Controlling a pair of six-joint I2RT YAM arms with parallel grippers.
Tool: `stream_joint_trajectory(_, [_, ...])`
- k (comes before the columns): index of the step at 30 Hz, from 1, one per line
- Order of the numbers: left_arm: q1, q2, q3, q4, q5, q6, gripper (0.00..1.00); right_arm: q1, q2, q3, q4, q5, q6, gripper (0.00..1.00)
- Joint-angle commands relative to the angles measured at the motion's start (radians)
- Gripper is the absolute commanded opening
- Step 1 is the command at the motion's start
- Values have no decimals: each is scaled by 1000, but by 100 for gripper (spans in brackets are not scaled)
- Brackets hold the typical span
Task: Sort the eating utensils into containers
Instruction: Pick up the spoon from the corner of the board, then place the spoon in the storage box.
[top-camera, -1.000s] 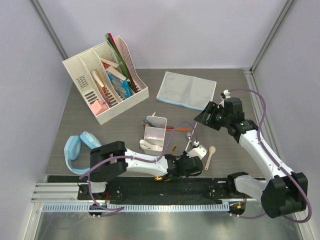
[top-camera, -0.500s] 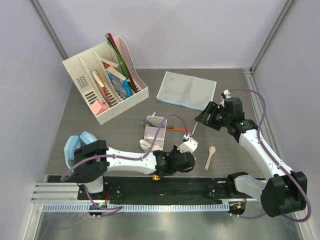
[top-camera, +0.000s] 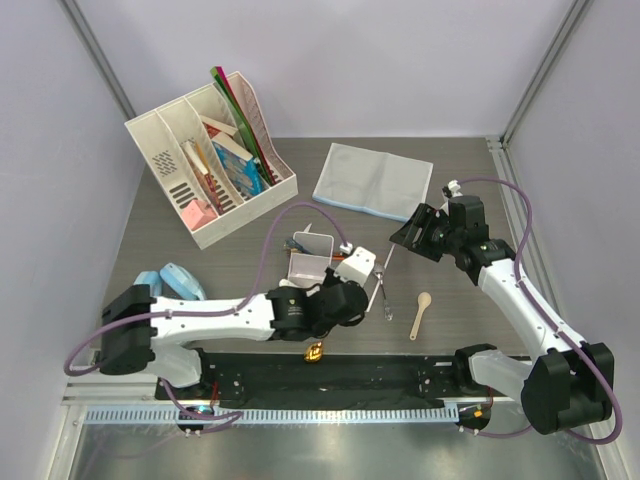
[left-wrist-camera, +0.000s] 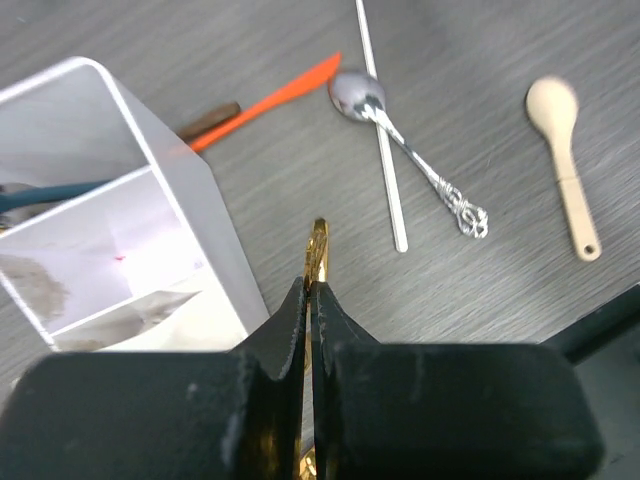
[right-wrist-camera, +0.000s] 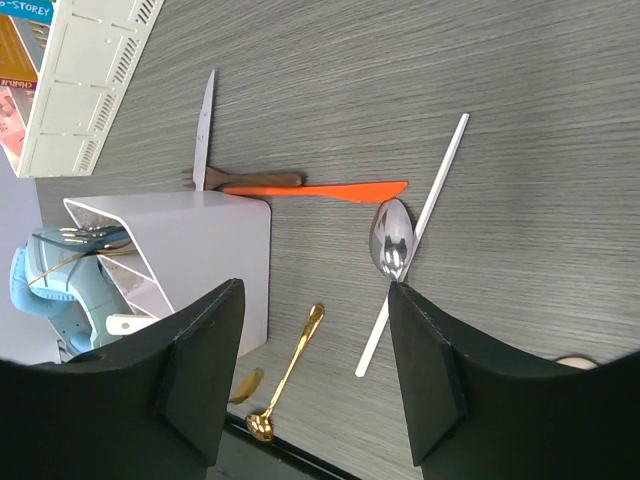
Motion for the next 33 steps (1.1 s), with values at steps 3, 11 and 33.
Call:
stream_joint_trajectory(3, [11, -161, -13, -12, -96, 19, 0, -8, -7, -4, 30, 8, 8, 65])
stream_joint_trajectory(11, [22, -268, -25, -67, -208, 15, 0, -8, 3, -18, 42, -6, 16, 65])
stream_joint_trajectory(33, [77, -349, -166, 25, -299, -54, 0, -6, 18, -19, 56, -24, 19, 64])
